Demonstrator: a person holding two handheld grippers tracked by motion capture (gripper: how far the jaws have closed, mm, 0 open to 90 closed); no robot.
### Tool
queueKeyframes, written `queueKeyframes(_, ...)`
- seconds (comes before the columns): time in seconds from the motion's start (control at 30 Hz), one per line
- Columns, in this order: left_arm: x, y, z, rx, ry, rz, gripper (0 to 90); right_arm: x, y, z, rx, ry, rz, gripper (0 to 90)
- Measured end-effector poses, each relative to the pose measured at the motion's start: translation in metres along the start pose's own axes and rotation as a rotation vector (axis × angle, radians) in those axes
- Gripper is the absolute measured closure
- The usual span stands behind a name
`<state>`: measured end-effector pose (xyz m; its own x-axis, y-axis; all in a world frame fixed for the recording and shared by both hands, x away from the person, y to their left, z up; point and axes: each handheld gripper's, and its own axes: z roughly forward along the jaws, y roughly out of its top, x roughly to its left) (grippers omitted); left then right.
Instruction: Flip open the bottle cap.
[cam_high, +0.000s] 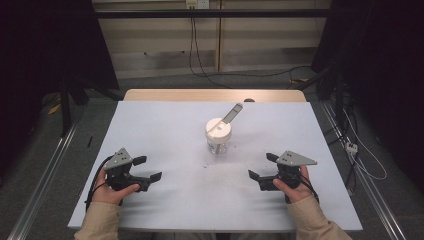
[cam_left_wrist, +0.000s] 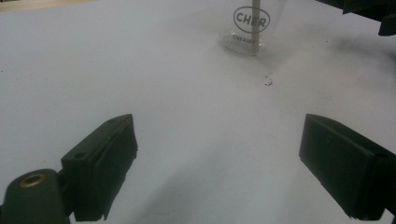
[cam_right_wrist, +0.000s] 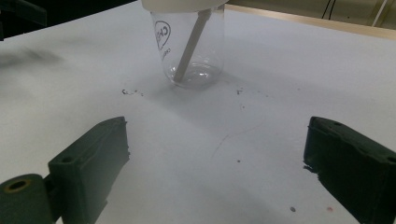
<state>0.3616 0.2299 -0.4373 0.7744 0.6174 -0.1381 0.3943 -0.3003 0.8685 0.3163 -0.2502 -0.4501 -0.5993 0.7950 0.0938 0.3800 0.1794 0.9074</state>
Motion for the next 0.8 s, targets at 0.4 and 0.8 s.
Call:
queueKeyframes(0.4,0.002,-0.002,-0.005,-0.008,0.01,-0.008,10.9,-0.004,-0.005,-0.008,0.004,-0.012,0.003,6.4)
queueKeyframes(0.8,0.002,-0.003,-0.006,-0.01,0.014,-0.013,10.9,-0.006,-0.007,-0.011,0.005,-0.011,0.006,6.4)
